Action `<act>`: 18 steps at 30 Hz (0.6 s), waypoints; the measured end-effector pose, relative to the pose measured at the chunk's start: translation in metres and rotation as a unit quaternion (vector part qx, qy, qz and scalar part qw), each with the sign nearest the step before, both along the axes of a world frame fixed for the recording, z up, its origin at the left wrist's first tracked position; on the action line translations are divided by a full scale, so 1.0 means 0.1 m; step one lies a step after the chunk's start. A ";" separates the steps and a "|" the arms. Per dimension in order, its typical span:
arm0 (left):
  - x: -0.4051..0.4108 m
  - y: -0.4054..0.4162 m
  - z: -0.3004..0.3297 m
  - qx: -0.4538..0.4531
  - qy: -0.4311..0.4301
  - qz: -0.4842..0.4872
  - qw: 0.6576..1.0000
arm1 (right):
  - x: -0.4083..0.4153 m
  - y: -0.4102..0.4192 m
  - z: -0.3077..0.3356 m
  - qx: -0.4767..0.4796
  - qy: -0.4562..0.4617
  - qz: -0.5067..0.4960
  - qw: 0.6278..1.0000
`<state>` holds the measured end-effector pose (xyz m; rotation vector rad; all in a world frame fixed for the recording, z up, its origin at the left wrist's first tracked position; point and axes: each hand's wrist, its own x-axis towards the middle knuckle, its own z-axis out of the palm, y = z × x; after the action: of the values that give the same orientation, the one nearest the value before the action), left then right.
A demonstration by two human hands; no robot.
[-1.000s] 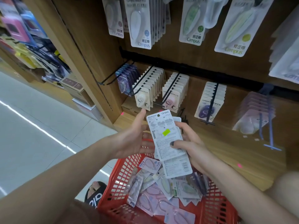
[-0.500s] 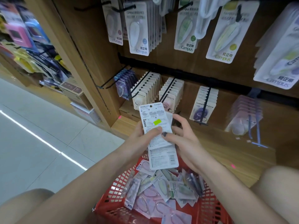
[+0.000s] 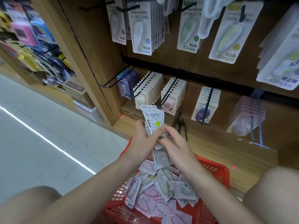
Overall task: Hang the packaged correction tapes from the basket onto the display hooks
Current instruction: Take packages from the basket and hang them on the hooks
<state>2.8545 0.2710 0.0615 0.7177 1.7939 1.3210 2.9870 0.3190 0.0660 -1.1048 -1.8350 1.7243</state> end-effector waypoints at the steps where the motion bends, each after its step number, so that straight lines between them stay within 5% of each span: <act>1: 0.02 0.00 0.01 -0.003 -0.006 0.001 1.000 | -0.02 -0.02 0.00 -0.027 0.010 0.010 1.000; 12: 0.10 0.09 0.06 0.016 -0.251 0.069 0.965 | -0.15 -0.10 -0.15 -0.120 0.134 -0.032 0.983; 18: 0.05 0.00 -0.01 0.018 -0.268 0.021 0.963 | -0.06 -0.01 -0.15 -0.209 0.152 -0.094 0.962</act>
<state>2.8595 0.2711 0.0609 0.2959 1.3541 1.4136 2.9811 0.3175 0.0515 -1.0486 -1.1756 2.0821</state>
